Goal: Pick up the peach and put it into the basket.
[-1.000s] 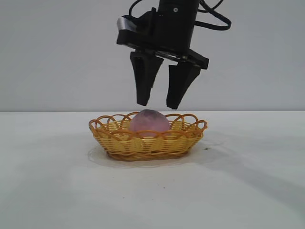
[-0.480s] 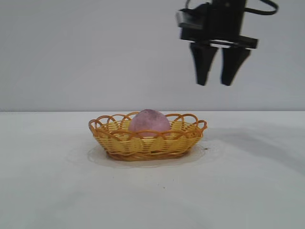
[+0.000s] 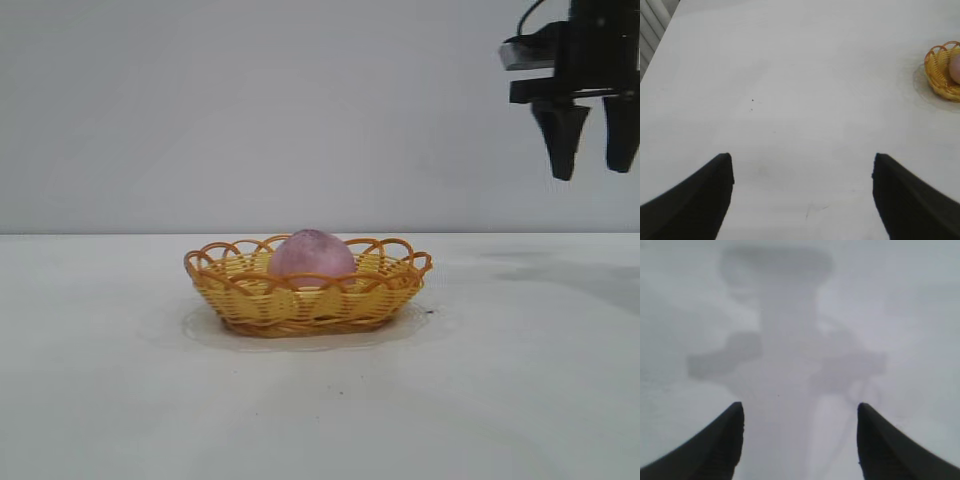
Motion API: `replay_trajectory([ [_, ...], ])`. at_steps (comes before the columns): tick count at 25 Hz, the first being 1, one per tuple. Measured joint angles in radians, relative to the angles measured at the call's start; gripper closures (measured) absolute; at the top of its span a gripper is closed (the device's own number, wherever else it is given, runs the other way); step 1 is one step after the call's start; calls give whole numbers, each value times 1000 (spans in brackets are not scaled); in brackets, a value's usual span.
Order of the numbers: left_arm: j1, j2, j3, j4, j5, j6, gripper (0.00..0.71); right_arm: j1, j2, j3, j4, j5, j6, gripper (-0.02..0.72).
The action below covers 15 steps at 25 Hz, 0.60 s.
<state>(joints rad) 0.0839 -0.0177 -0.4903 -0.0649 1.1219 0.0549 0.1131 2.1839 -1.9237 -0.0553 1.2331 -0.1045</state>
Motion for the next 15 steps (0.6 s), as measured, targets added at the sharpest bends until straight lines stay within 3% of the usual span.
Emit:
replay_trajectory([
  [10,0,-1,0,0,0,0,161,-41,-278,5,18,8,9,283],
  [15,0,-1,0,0,0,0,161,-41,-495,96,20,12,10,283],
])
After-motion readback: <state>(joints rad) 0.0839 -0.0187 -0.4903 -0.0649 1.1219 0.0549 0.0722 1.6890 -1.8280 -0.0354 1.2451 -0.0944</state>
